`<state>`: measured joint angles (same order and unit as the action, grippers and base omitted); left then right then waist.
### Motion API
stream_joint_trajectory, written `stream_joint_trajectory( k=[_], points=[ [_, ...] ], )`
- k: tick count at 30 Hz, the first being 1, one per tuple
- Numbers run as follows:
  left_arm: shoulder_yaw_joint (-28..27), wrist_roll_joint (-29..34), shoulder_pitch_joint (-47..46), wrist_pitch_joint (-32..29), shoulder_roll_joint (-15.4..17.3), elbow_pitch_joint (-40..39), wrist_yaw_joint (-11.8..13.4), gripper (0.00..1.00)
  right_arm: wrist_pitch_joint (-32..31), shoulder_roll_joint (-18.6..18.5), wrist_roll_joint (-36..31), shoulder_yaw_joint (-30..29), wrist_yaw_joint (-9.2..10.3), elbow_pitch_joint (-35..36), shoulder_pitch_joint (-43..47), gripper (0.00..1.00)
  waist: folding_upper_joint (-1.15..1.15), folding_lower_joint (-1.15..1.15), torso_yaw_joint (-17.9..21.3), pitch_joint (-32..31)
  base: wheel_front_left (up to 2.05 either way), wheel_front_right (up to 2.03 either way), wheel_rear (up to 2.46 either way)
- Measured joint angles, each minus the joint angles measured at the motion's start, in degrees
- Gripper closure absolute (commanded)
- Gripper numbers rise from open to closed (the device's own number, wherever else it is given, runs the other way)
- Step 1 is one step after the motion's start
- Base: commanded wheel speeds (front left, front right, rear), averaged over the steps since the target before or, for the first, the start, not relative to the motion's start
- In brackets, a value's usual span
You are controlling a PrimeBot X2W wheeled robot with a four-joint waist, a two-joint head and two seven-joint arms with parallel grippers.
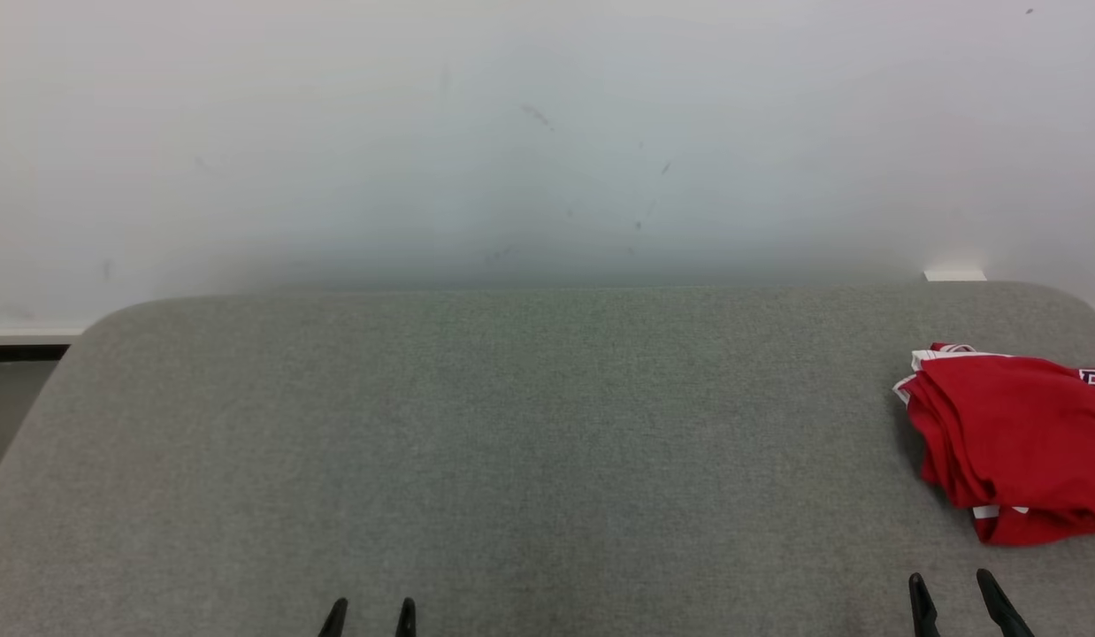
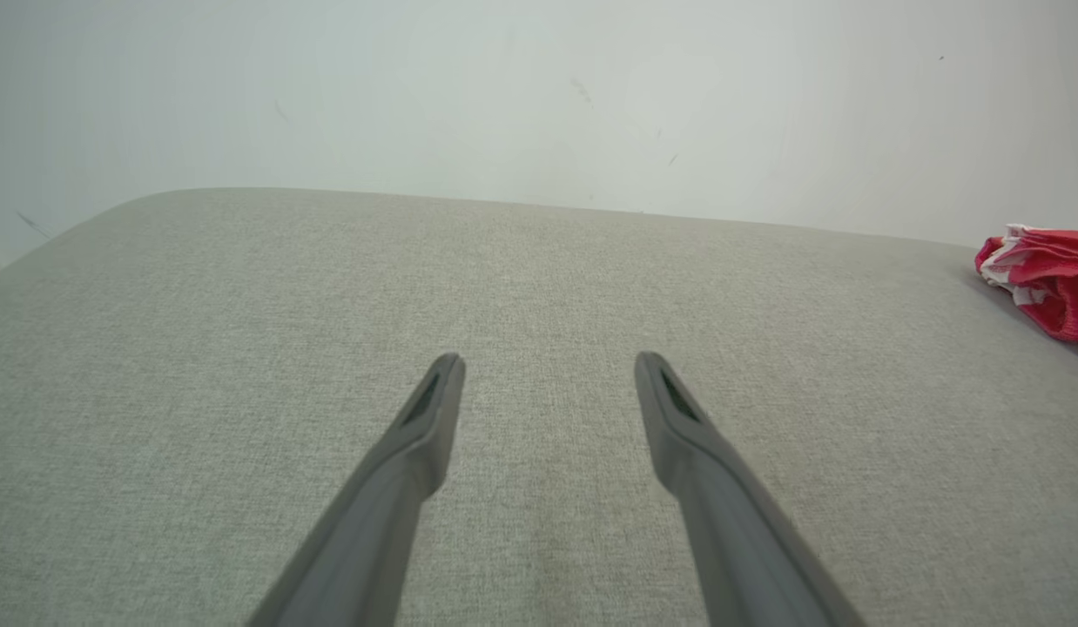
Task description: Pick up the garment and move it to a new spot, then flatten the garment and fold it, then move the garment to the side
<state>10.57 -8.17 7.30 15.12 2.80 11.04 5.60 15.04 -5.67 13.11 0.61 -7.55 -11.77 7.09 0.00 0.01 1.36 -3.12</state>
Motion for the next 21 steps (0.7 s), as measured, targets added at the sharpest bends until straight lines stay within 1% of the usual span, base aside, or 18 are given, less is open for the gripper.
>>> stream_joint_trajectory(
  k=[6, 15, 16, 21],
  points=[
    [0.1, 0.0, 0.0, 0.0, 0.0, 0.1, 0.5, 0.00, 0.0, 0.0, 0.0, 0.3, 0.00, -0.1, -0.1, 0.00, 0.00, 0.00, -0.5, 0.1, 0.00, 0.00, 0.00],
    [0.1, -0.5, 0.2, 0.0, 0.0, 0.0, 0.5, 0.00, 0.0, 0.1, 0.1, 0.5, 0.00, -0.2, -0.1, 0.00, 0.00, 0.00, -0.6, 0.2, 0.00, 0.00, 0.00],
    [0.2, -0.6, 0.2, 0.0, 0.0, 0.1, 0.3, 1.00, 0.0, 0.1, 0.1, 0.6, 0.00, -0.3, -0.1, 1.00, 0.00, -0.01, -0.6, 0.2, 0.00, 0.00, 0.00],
    [0.7, -0.6, 0.6, 0.0, -0.1, 2.3, 0.3, 1.00, -0.4, 0.7, 0.1, 0.9, -0.01, -2.5, 0.3, 1.00, 0.00, -0.01, -0.6, 0.2, 0.00, 0.00, 0.00]
  ],
)
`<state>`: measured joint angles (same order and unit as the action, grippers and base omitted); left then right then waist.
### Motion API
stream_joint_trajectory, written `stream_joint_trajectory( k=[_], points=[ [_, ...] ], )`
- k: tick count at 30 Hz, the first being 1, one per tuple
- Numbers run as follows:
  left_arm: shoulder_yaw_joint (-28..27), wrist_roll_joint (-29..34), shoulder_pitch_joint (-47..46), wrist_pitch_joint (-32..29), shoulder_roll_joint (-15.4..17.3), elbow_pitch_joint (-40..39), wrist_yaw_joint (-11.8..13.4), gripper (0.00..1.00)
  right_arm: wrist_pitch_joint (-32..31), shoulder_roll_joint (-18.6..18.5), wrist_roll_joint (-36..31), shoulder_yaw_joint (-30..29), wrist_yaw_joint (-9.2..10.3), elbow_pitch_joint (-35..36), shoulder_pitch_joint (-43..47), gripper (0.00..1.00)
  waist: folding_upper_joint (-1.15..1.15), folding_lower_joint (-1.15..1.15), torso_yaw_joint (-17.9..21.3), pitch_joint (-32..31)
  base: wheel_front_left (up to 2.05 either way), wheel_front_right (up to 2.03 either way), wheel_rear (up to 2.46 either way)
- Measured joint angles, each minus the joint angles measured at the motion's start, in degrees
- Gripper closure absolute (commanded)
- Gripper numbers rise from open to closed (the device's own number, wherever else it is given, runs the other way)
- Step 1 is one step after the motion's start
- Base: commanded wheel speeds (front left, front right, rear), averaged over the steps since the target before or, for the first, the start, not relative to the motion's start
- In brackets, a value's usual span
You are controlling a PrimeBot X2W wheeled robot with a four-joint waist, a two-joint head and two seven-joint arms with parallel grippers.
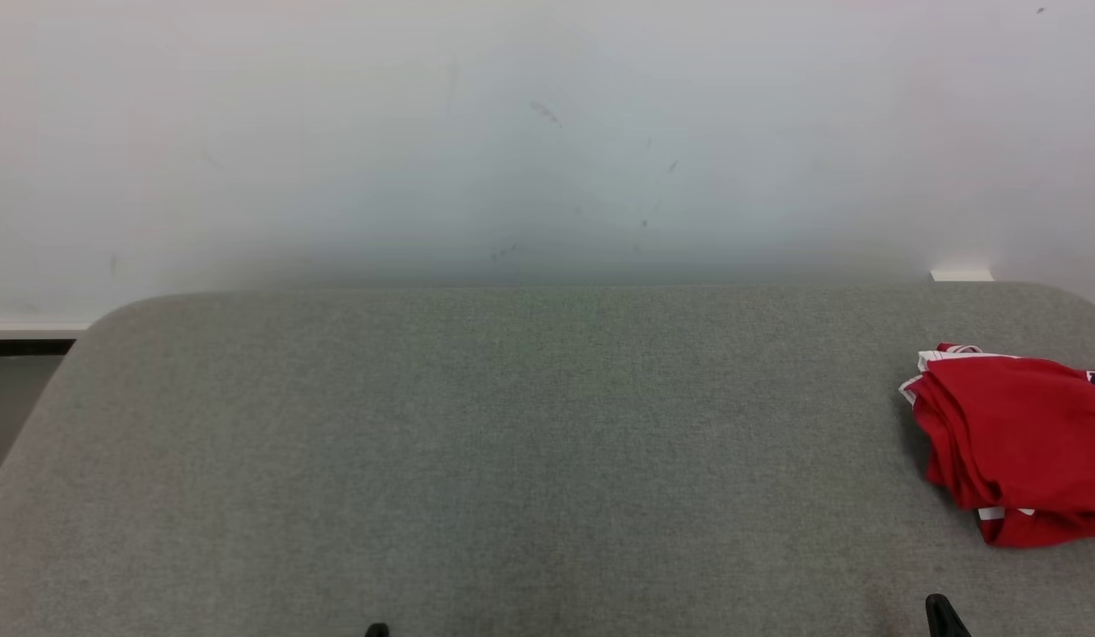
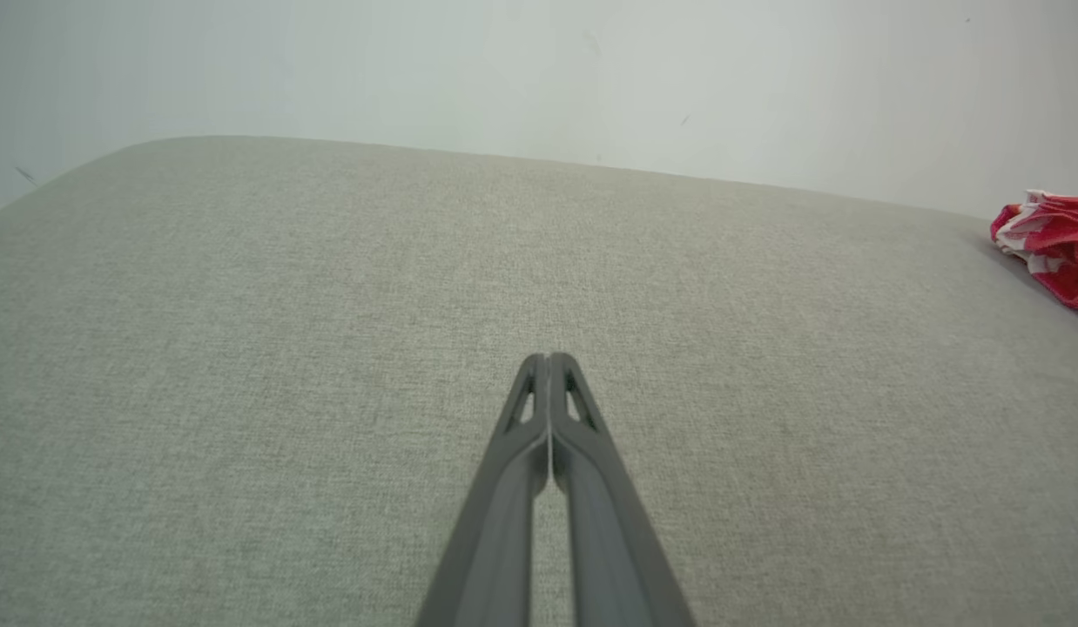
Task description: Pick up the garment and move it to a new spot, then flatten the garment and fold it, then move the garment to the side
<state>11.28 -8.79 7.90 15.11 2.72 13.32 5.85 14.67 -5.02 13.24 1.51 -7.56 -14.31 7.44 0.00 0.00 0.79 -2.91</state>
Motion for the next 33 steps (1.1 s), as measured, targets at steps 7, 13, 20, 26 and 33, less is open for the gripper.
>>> stream_joint_trajectory(
  k=[7, 13, 20, 26, 33],
  points=[
    [-0.9, -7.6, 0.0, -1.5, 0.1, 0.0, -0.9, 1.00, -1.9, 0.2, 6.8, -0.5, 0.00, -0.4, -0.3, 1.00, 0.00, 0.00, 0.0, 0.2, 0.00, 0.00, 0.00],
    [-1.8, -14.5, -1.1, -2.8, 0.3, -0.1, -1.8, 1.00, -3.6, 0.4, 12.7, -1.2, 0.00, -0.4, -1.0, 1.00, 0.00, 0.00, -0.1, 0.3, 0.00, 0.00, 0.00],
    [-2.8, -21.8, -2.3, -4.1, 0.7, 0.0, -2.9, 1.00, -5.3, 0.8, 19.4, -1.8, 0.00, -0.4, -2.3, 1.00, 0.00, 0.00, -0.1, 0.5, 0.00, 0.00, 0.00],
    [-3.6, -27.8, -3.4, -5.2, 1.1, 0.1, -3.8, 1.00, -6.6, 0.9, 24.6, -2.3, 0.00, -0.4, -3.3, 1.00, 0.00, 0.00, -0.2, 0.6, 0.00, 0.00, 0.00],
    [-4.5, -33.9, -4.5, -6.5, 1.4, 0.1, -4.8, 1.00, -8.2, 1.0, 30.2, -3.0, 0.00, -0.4, -4.4, 1.00, 0.00, 0.00, -0.2, 0.8, 0.00, 0.00, 0.00]
  ],
)
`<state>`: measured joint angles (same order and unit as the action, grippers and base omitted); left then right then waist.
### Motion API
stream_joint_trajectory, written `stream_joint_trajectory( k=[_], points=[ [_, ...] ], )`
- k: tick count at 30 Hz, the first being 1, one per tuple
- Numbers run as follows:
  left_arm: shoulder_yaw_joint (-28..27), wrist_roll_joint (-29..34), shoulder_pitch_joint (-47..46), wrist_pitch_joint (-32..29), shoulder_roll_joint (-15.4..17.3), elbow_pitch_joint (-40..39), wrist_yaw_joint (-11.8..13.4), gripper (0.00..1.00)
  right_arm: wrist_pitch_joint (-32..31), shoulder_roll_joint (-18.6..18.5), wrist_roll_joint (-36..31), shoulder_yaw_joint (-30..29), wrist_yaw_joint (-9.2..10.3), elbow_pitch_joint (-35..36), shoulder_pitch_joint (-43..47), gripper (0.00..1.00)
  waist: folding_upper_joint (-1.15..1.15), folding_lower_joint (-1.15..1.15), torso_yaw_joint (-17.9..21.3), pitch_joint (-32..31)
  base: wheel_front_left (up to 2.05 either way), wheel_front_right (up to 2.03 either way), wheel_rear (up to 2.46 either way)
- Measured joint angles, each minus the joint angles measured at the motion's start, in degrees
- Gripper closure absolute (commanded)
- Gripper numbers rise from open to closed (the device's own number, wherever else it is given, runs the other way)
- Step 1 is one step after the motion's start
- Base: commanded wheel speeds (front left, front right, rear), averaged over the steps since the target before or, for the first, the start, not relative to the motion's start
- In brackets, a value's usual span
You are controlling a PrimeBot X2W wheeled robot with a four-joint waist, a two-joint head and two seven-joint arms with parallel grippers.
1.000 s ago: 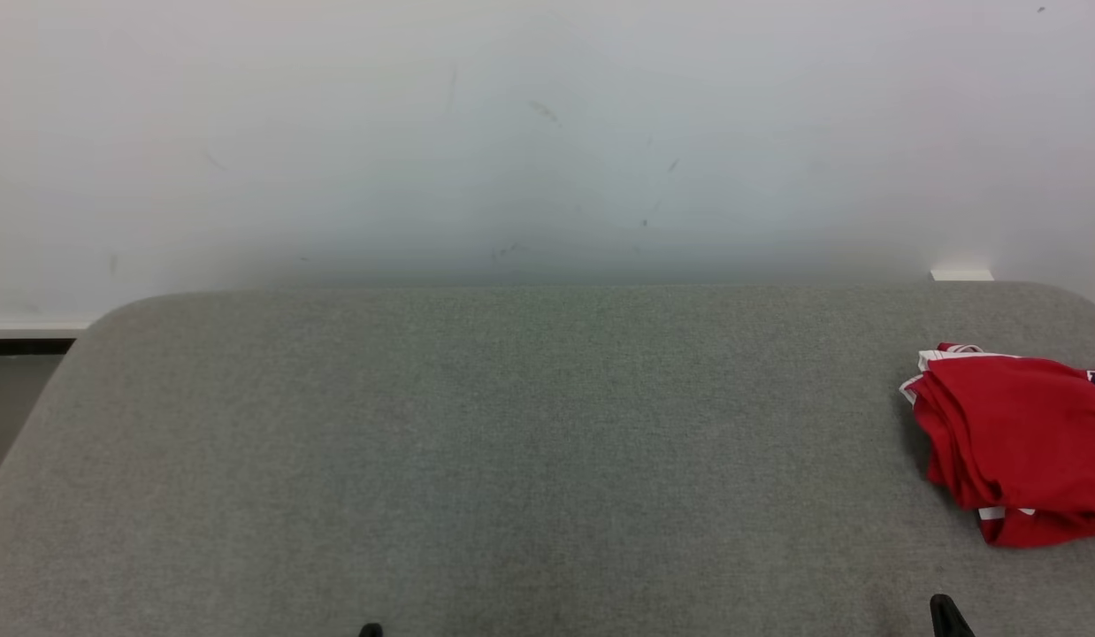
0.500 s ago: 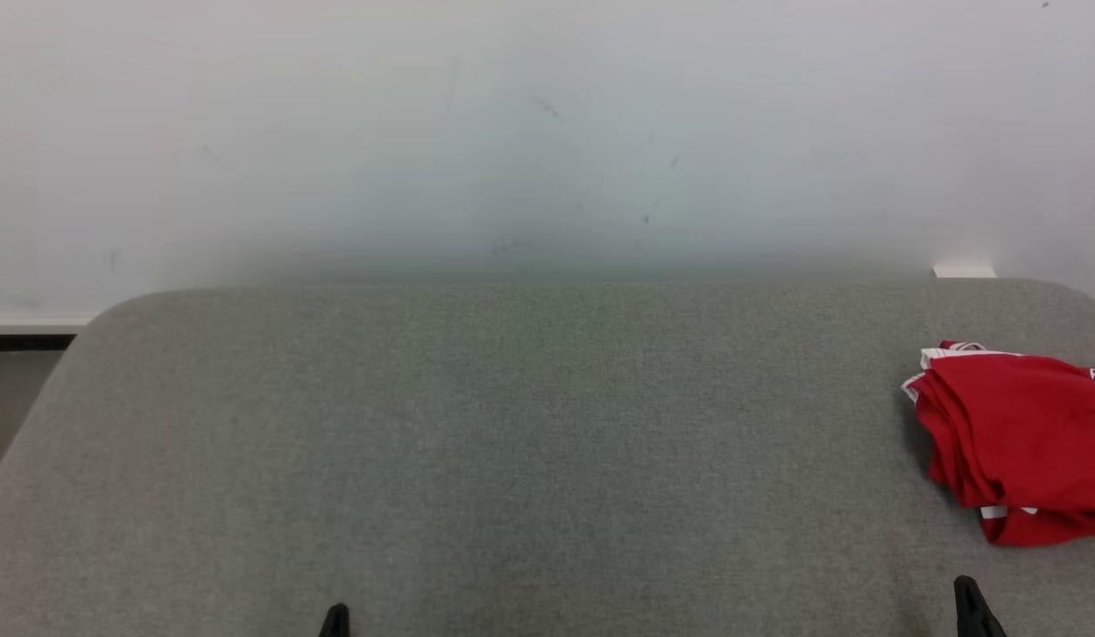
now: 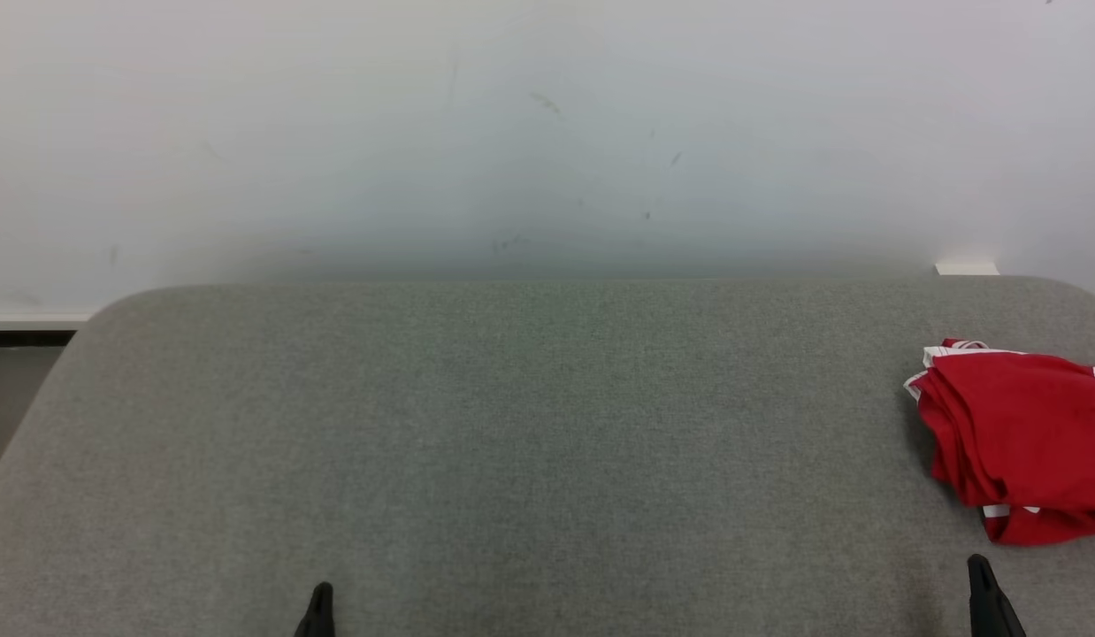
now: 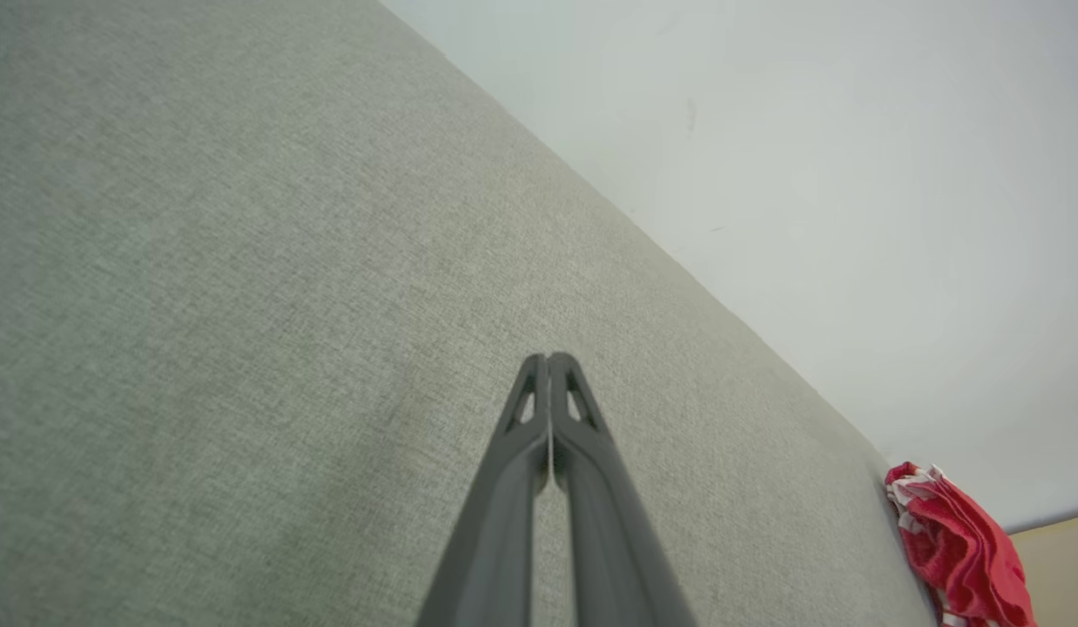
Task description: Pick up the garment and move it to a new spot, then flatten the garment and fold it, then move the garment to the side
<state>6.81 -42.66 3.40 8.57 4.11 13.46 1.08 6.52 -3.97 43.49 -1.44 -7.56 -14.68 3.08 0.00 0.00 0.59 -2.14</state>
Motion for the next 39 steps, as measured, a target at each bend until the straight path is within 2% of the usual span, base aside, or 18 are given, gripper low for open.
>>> stream_joint_trajectory(
  k=[20, 39],
  points=[
    [-2.4, -15.8, -2.6, -3.1, 0.6, 0.1, -2.3, 1.00, -3.8, 0.3, 14.2, -1.4, 0.00, 0.0, -3.0, 1.00, 0.00, 0.00, -0.1, 0.5, 0.00, 0.00, 0.00],
    [-4.4, -27.7, -4.8, -5.7, 1.1, 0.2, -4.2, 1.00, -6.7, 0.5, 25.2, -2.7, 0.00, 0.0, -5.1, 1.00, 0.00, 0.00, -0.2, 0.9, 0.00, 0.00, 0.00]
  ],
)
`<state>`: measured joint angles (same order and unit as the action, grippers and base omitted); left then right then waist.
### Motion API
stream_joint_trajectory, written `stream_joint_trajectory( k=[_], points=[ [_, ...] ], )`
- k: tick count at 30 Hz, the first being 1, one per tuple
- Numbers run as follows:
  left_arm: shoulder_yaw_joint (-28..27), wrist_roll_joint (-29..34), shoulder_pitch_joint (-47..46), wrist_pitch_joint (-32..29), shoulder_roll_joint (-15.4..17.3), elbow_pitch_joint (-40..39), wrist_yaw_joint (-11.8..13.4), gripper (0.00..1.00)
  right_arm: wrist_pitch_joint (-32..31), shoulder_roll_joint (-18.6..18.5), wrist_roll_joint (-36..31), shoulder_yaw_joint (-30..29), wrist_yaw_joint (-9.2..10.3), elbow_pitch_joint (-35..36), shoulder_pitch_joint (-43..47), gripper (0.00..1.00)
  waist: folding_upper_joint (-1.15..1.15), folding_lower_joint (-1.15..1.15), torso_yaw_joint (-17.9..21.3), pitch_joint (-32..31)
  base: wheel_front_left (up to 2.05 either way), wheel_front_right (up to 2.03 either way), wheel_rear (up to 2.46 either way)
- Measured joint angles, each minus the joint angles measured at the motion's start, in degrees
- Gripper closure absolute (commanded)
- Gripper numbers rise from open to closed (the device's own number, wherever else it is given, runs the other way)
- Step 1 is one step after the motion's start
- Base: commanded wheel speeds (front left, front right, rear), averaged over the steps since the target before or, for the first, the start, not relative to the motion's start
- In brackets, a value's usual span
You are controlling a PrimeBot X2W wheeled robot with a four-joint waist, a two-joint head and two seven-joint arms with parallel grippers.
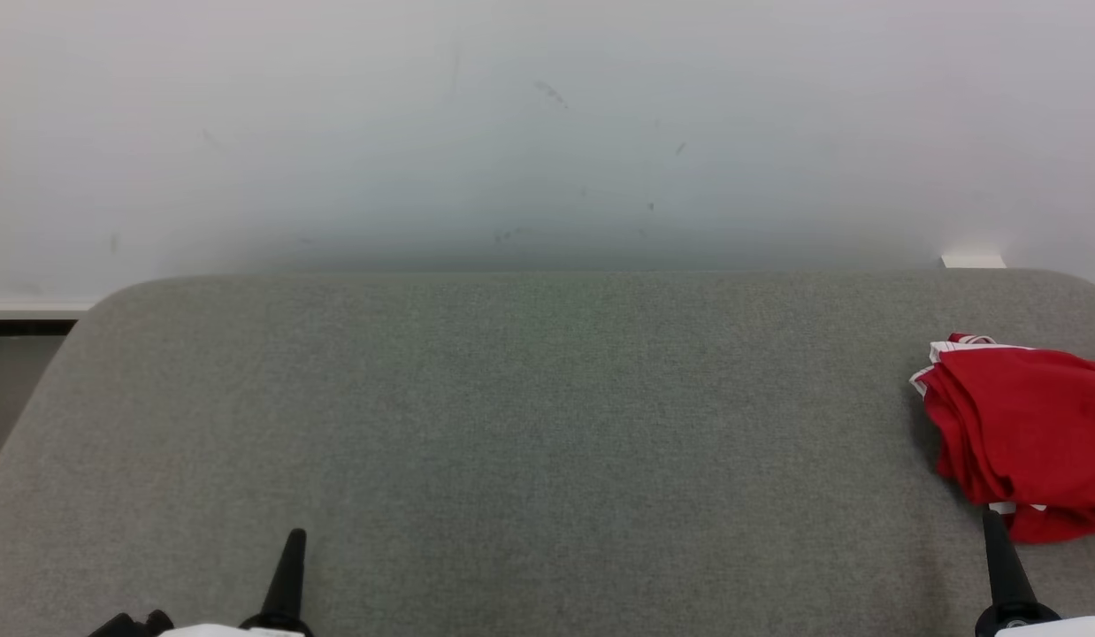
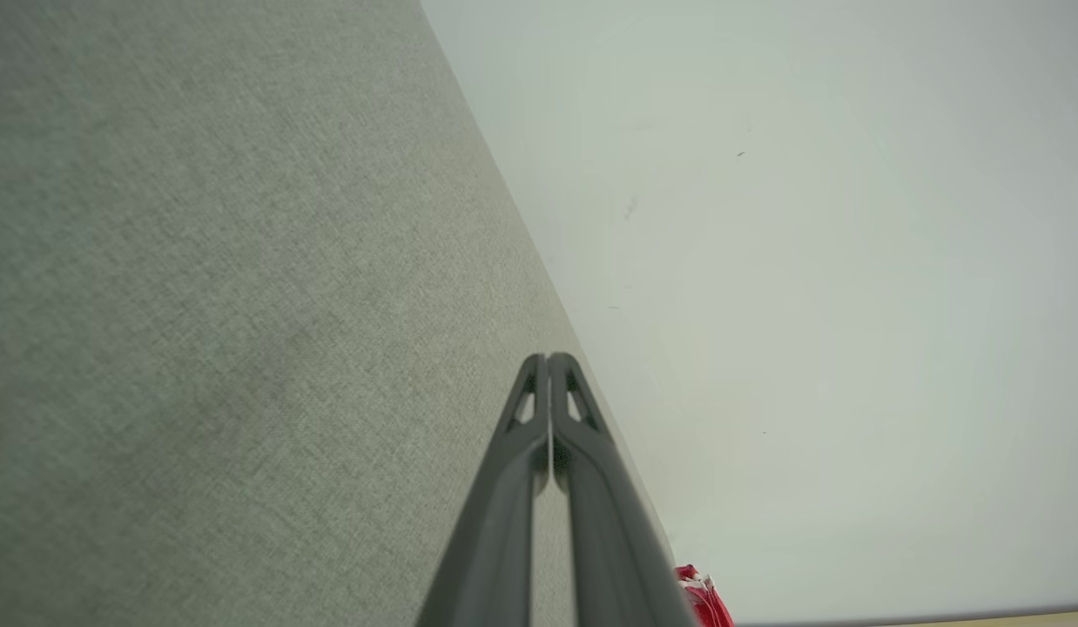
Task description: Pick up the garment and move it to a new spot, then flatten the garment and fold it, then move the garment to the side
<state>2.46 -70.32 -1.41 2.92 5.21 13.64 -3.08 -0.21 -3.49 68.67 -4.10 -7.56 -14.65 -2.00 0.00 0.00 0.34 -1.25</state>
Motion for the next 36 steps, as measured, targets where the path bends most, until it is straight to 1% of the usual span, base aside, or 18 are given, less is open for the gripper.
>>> stream_joint_trajectory(
  k=[16, 36],
  points=[
    [-1.5, -9.1, -1.7, -1.9, 0.4, 0.0, -1.5, 1.00, -2.3, 0.2, 7.9, -0.8, 0.00, 0.0, -1.5, 1.00, 0.00, 0.00, -0.1, 0.4, 0.00, 0.00, 0.00],
    [-3.1, -18.2, -3.3, -4.0, 0.7, 0.1, -2.9, 1.00, -4.5, 0.4, 16.7, -1.8, 0.01, 0.0, -3.2, 1.00, 0.00, 0.00, -0.2, 0.8, 0.00, 0.00, 0.00]
  ],
)
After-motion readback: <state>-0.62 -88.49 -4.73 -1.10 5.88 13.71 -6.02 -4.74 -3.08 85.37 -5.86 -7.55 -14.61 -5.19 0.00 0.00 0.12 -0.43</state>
